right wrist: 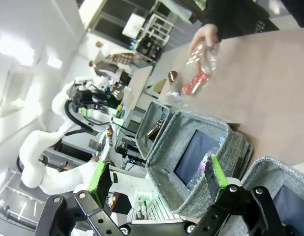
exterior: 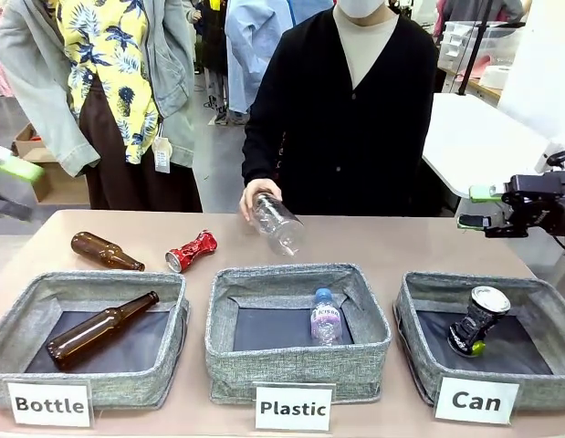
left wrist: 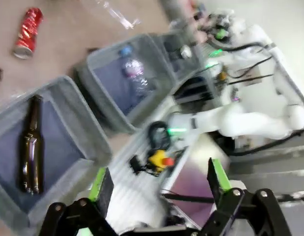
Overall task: Sort the can waste into the basket.
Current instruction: Pick up the can waste from the table and place it in the right Fabric basket.
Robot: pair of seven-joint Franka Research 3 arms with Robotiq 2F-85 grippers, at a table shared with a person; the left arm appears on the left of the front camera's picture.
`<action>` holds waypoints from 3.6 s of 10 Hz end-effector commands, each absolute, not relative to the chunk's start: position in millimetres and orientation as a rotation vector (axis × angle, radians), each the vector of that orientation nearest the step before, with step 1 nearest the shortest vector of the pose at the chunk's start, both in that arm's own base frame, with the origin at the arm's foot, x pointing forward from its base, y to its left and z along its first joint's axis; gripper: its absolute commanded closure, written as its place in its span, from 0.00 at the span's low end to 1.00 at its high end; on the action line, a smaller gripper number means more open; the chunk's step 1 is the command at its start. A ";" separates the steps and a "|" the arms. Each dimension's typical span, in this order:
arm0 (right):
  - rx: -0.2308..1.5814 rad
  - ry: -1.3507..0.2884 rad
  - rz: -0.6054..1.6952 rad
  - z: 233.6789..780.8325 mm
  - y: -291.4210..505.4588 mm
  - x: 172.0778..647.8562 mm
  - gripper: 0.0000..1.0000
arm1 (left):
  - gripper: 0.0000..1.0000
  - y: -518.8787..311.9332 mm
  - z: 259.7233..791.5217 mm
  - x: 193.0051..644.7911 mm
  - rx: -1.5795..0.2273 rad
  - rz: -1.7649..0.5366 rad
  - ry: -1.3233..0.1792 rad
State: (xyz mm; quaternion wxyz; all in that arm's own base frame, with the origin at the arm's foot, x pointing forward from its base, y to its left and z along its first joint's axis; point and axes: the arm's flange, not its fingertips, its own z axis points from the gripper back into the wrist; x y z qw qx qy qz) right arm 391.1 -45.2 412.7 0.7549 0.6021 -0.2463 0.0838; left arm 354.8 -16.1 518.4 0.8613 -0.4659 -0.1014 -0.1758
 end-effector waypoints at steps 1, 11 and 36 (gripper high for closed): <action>1.311 -0.546 0.209 411.5 -47.3 385.8 0.00 | 0.00 -56.2 481.8 388.6 -0.813 -0.364 -0.205; 1.311 -0.546 0.209 411.5 -47.3 385.8 0.00 | 0.00 168.8 498.6 341.3 -1.237 0.058 -0.502; 1.311 -0.546 0.209 411.5 -47.3 385.8 0.00 | 0.00 -171.7 383.5 563.1 -0.297 -1.006 -0.390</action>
